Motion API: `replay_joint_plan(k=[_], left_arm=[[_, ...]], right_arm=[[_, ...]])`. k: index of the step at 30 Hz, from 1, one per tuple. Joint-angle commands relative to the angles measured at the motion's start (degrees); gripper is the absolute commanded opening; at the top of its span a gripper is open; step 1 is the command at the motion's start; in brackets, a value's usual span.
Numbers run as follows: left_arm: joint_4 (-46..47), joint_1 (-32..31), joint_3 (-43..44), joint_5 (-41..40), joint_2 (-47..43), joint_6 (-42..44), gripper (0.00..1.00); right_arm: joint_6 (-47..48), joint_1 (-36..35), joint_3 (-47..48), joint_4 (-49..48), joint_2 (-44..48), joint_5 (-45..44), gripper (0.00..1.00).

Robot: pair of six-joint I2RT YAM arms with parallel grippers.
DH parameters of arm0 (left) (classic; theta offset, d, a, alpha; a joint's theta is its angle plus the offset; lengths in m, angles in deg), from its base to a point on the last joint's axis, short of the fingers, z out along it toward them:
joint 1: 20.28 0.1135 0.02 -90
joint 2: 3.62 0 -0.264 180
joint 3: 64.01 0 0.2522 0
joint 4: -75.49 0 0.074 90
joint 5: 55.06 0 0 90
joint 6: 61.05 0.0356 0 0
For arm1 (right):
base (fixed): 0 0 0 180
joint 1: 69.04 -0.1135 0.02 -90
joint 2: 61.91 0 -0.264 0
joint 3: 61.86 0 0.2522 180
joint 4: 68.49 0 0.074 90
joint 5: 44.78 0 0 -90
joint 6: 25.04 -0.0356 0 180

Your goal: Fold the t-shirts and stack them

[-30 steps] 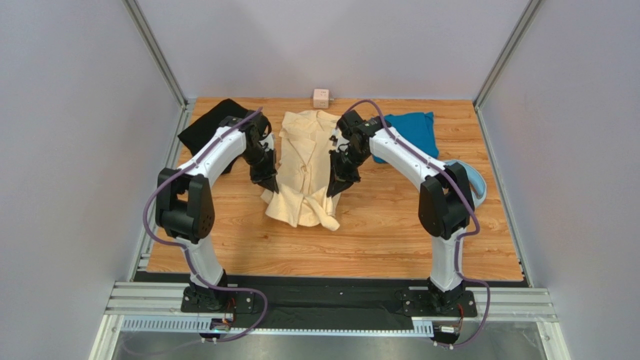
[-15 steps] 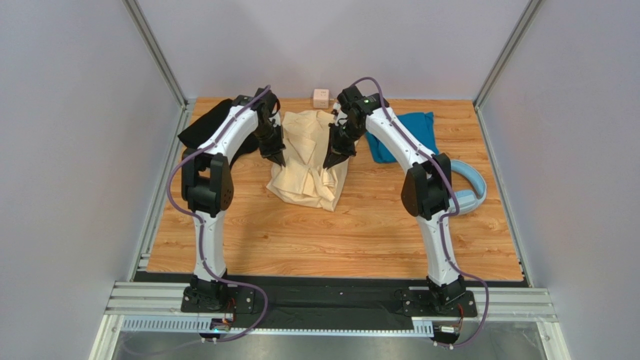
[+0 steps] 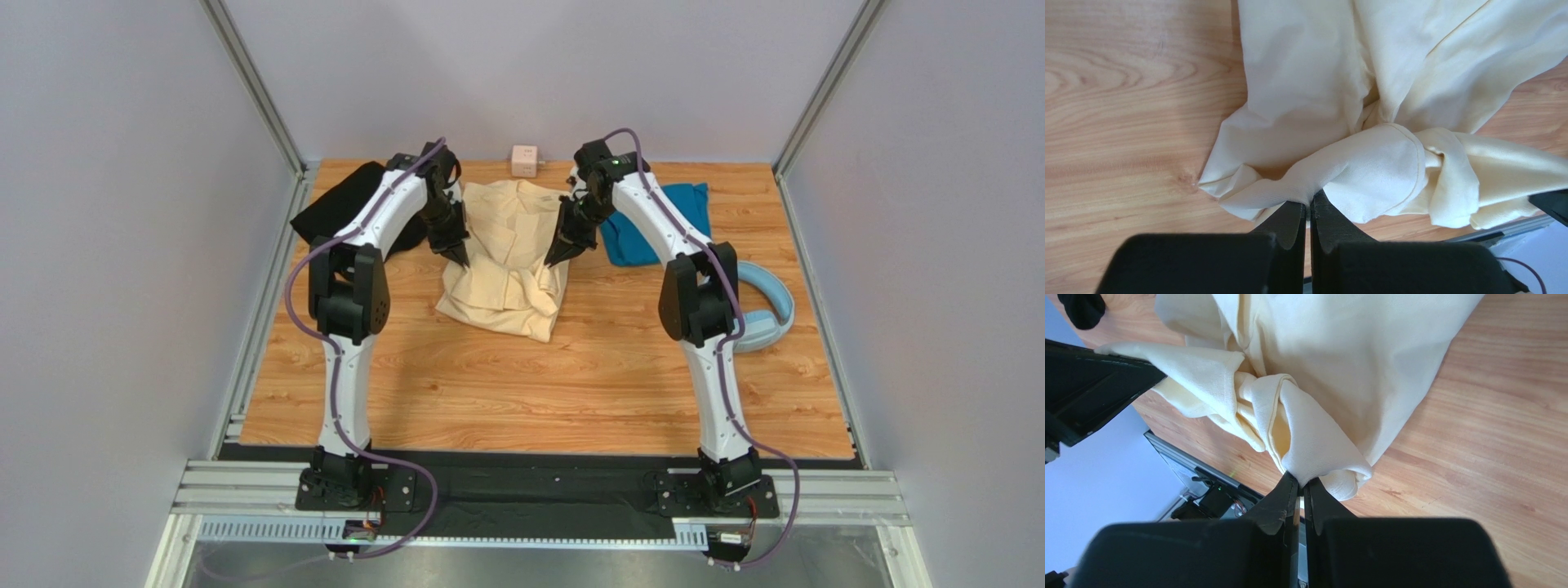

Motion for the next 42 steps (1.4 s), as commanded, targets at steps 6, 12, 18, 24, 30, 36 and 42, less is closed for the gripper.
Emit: replay_joint_plan(k=[6,12,18,24,30,36,42], left_arm=[[4.03,0.33,5.77,3.84,4.53,-0.31,0.06],[5.35,0.42,6.21,5.77,7.87,-0.39,0.17],[9.91,1.03,6.65,9.2,9.19,-2.76,0.28],[12.47,3.67,7.35,9.99,9.81,-7.34,0.28],[10.71,5.43,5.25,5.88,7.27,-4.8,0.28],[13.95,5.69,-7.3,1.13,-4.32,-1.45,0.28],[21.96,2.36,-25.94,2.45,-21.72,1.53,0.26]], right_arm=[[-3.0,0.34,2.04,-5.39,-2.64,-0.36,0.11],[-7.83,1.74,-2.26,-10.65,-2.37,2.88,0.31],[-18.71,5.08,-12.63,-21.46,0.35,7.72,0.31],[-22.6,7.8,-14.84,-23.94,3.86,5.09,0.26],[-22.6,10.0,-17.38,-24.38,7.2,4.47,0.28],[-17.87,9.39,-18.35,-25.19,11.68,11.32,0.28],[-3.29,0.44,-17.64,-11.04,14.24,8.78,0.28]])
